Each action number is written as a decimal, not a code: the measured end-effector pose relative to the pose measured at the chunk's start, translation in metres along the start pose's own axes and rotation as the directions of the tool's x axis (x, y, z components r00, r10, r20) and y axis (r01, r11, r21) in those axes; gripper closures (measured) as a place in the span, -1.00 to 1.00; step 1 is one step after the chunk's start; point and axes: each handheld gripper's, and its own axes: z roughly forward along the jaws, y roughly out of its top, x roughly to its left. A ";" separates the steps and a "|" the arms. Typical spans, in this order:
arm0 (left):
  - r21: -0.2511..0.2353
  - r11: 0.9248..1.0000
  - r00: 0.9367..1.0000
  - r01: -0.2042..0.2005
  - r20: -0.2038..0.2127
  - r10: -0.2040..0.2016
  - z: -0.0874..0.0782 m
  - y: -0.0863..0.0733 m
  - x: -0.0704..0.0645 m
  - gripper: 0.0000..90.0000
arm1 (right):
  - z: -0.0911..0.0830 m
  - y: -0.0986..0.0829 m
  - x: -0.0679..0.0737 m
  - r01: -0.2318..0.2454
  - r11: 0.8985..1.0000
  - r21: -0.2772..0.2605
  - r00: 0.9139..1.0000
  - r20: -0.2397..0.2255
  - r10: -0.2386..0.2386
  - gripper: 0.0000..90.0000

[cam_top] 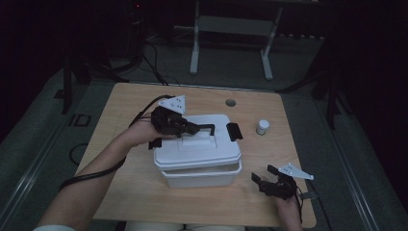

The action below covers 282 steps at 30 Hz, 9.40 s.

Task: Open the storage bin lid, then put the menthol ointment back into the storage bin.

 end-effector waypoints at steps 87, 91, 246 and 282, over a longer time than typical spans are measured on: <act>-0.174 0.906 0.772 0.387 -0.477 -0.421 -0.073 -0.244 0.028 0.85 | 0.003 0.001 0.002 -0.008 1.000 0.011 1.000 0.005 0.008 -0.65; -0.165 0.904 0.775 0.395 -0.470 -0.424 -0.066 -0.242 0.034 0.85 | 0.003 0.000 0.002 -0.009 1.000 0.012 1.000 0.005 0.008 -0.65; -0.235 0.817 0.732 0.526 -0.364 -0.576 -0.077 -0.282 -0.013 -0.68 | 0.031 0.225 0.034 0.271 0.945 0.183 0.962 -0.092 -0.259 0.12; -0.253 0.811 0.724 0.527 -0.366 -0.584 -0.080 -0.285 -0.012 -0.68 | 0.139 0.197 0.177 0.521 0.832 0.190 0.795 -0.462 -0.392 0.12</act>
